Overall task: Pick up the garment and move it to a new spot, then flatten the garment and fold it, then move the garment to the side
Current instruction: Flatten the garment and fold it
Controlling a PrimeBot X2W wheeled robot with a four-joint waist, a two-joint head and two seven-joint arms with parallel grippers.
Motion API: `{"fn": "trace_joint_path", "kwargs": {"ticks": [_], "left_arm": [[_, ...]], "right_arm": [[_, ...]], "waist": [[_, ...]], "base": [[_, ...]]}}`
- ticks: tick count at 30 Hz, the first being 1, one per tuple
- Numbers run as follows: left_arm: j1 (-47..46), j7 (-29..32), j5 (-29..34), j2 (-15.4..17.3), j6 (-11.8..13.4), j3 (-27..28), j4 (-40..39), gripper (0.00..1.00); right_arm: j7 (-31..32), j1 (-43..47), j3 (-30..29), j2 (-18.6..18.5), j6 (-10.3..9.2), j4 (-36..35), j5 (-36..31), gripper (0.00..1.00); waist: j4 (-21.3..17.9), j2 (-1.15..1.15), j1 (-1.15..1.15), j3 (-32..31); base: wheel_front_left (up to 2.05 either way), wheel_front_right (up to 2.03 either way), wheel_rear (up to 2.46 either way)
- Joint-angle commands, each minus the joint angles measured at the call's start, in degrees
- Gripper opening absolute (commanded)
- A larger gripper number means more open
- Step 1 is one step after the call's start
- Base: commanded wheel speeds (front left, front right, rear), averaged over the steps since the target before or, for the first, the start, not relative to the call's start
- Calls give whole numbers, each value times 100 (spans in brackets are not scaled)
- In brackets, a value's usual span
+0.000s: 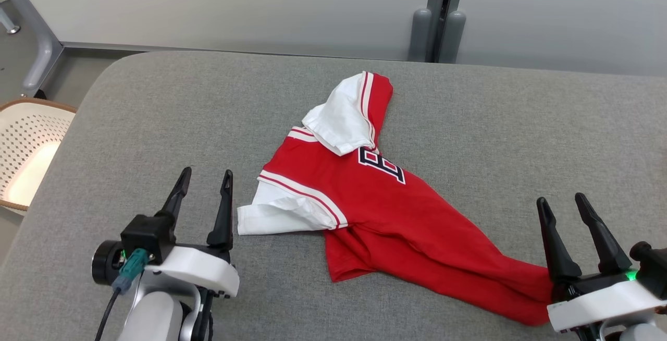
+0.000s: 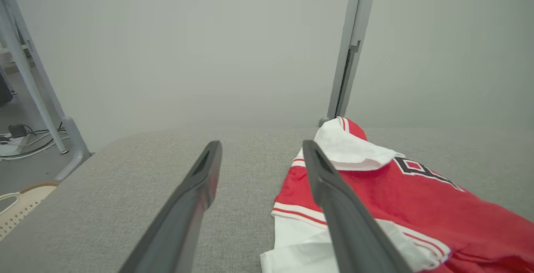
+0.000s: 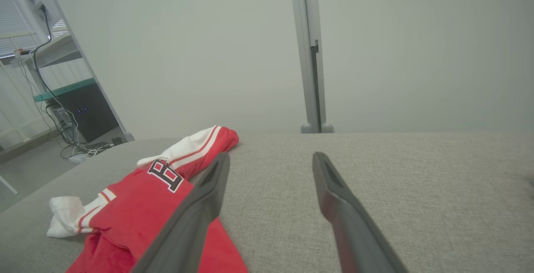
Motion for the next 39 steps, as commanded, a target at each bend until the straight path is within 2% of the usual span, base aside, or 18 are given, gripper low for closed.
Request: {"fn": "trace_joint_path", "kwargs": {"ticks": [1,7,14,27,39], "left_arm": [[195,-25,-54,-57,18,94,-140,100],[642,-26,-174,-215,37,263,-389,100],[566,-27,-72,-236,21,177,-184,100],[-477,-12,-42,-234,17,-52,1960,100],[-845,-14,-43,-232,-29,58,2453,100]], "right_arm": [[-30,92,-44,28,0,-4,-19,100],[-30,172,-50,124,0,11,-71,100],[-30,55,-11,81,0,-4,-67,100],[-30,-110,33,-44,0,-8,-6,100],[-30,-184,9,-74,0,8,26,100]], "waist": [[4,0,0,-40],[5,0,0,-74],[-28,0,0,8],[-259,0,0,437],[-354,0,0,584]], "base": [[0,0,0],[0,0,0],[0,0,0],[0,0,0],[0,0,0]]}}
